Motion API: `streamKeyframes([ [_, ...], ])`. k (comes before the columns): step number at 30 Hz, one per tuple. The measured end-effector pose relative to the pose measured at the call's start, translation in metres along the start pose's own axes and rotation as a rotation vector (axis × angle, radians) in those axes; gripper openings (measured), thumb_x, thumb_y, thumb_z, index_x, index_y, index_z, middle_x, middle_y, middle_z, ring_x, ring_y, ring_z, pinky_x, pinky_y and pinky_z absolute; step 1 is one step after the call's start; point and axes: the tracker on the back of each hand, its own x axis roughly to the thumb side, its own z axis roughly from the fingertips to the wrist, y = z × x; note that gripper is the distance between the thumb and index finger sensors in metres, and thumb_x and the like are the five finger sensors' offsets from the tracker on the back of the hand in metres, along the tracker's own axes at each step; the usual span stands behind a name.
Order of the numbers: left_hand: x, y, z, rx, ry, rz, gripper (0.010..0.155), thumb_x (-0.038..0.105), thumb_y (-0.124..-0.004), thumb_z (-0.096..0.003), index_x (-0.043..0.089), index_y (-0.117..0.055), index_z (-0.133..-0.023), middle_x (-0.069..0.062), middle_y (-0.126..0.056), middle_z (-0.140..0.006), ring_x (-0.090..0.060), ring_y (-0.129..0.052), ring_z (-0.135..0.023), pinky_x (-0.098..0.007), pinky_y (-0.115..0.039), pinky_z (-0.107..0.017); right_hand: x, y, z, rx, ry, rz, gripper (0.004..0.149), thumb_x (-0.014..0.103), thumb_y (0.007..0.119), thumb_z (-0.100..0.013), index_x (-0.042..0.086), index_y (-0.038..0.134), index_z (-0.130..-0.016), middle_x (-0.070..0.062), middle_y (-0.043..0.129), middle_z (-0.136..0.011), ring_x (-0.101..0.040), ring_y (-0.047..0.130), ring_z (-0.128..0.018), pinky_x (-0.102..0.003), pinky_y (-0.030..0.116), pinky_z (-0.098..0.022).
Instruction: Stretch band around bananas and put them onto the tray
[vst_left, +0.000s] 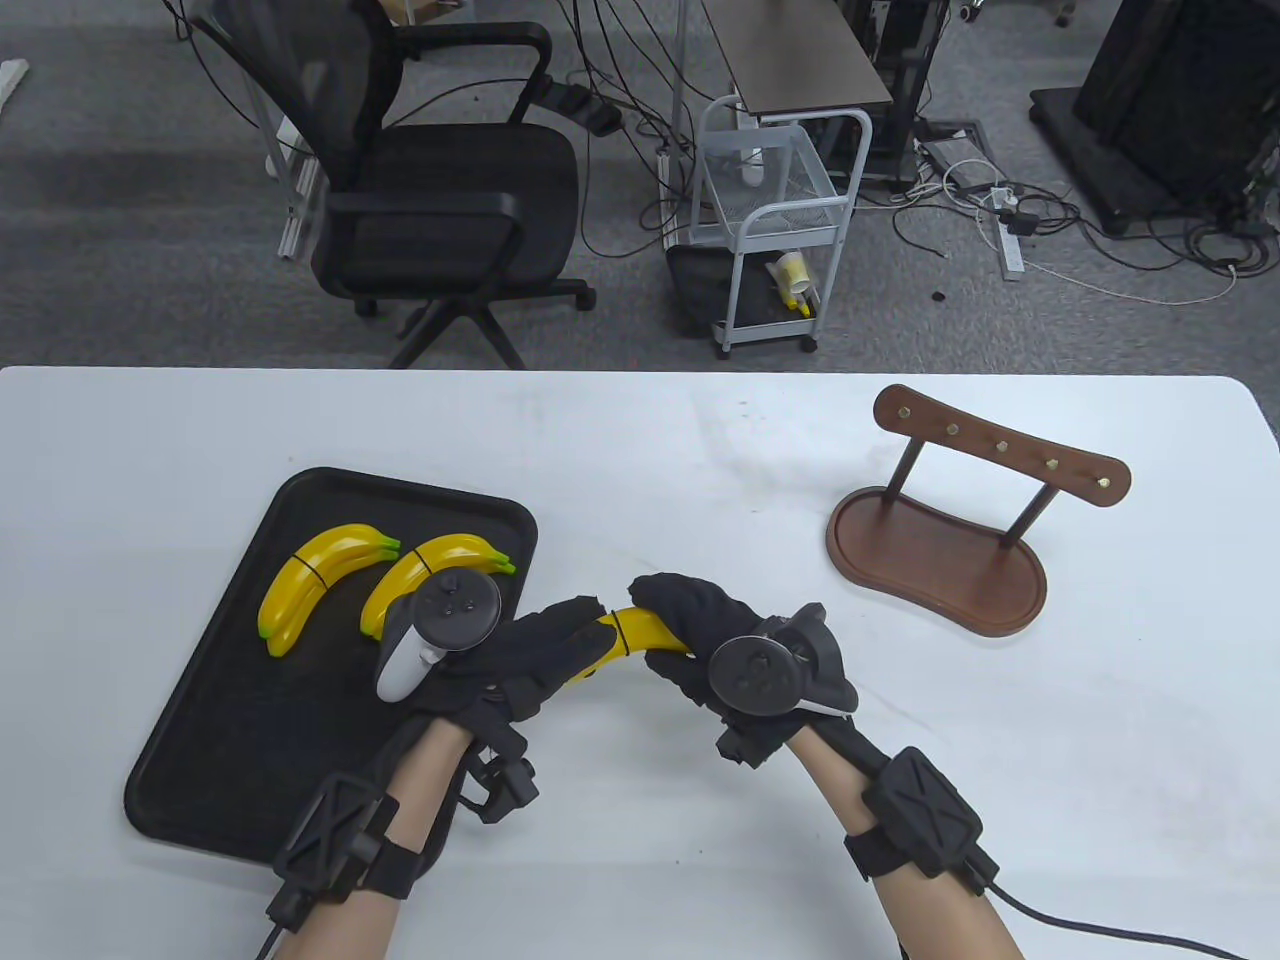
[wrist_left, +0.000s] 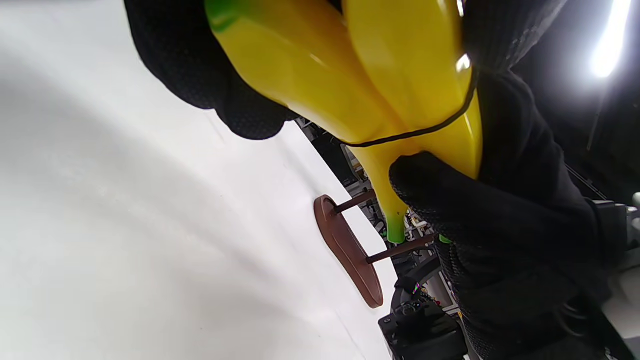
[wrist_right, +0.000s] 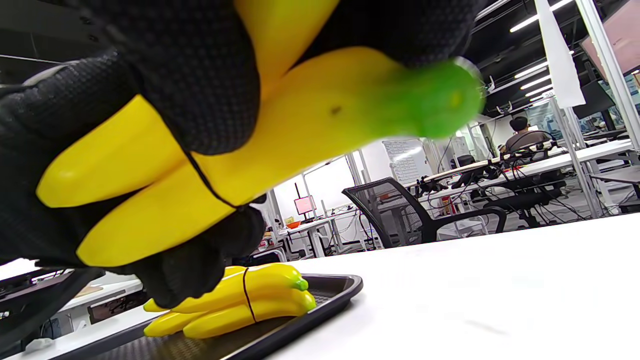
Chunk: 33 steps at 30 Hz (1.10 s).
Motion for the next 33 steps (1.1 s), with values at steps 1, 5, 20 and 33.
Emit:
streamKeyframes([
  [1,0.000,0.000,0.000,0.002,-0.001,-0.005,0.076,0.061,-0.062,-0.0611,0.007,-0.055,-0.114,-0.022,-0.071,-0.113,-0.044,-0.088,-0.089,-0.058,-0.069,-0.068,0.000,0.000,0.000,0.001,0.004,-0.003,0.071,0.032,0.091,-0.046,0.013,0.057,-0.105,-0.010,0.074,-0.102,-0.032,0.084,-0.089,-0.046,0.080,-0.062],
  [5,0.008,0.005,0.004,0.066,-0.018,-0.100,0.072,0.060,-0.061,-0.0616,0.010,-0.055,-0.114,-0.018,-0.071,-0.113,-0.044,-0.086,-0.091,-0.059,-0.067,-0.069,-0.003,-0.001,-0.001,0.006,0.034,-0.025,0.071,0.032,0.091,-0.046,0.012,0.058,-0.105,-0.010,0.075,-0.101,-0.033,0.084,-0.088,-0.046,0.080,-0.061],
  [20,0.043,-0.004,0.015,0.288,-0.120,-0.569,0.071,0.057,-0.076,-0.0552,0.020,-0.055,-0.112,-0.007,-0.074,-0.113,-0.031,-0.089,-0.095,-0.049,-0.072,-0.074,-0.011,-0.002,-0.006,0.117,0.169,-0.090,0.071,0.031,0.091,-0.047,0.005,0.059,-0.105,-0.017,0.076,-0.100,-0.038,0.085,-0.085,-0.049,0.080,-0.058],
  [33,0.042,-0.025,0.008,0.273,-0.091,-0.755,0.069,0.046,-0.083,-0.0546,0.020,-0.054,-0.111,-0.004,-0.077,-0.109,-0.027,-0.092,-0.091,-0.046,-0.076,-0.073,-0.010,0.008,-0.005,0.163,0.178,-0.131,0.071,0.031,0.091,-0.048,0.004,0.058,-0.105,-0.018,0.075,-0.100,-0.039,0.085,-0.085,-0.049,0.080,-0.058],
])
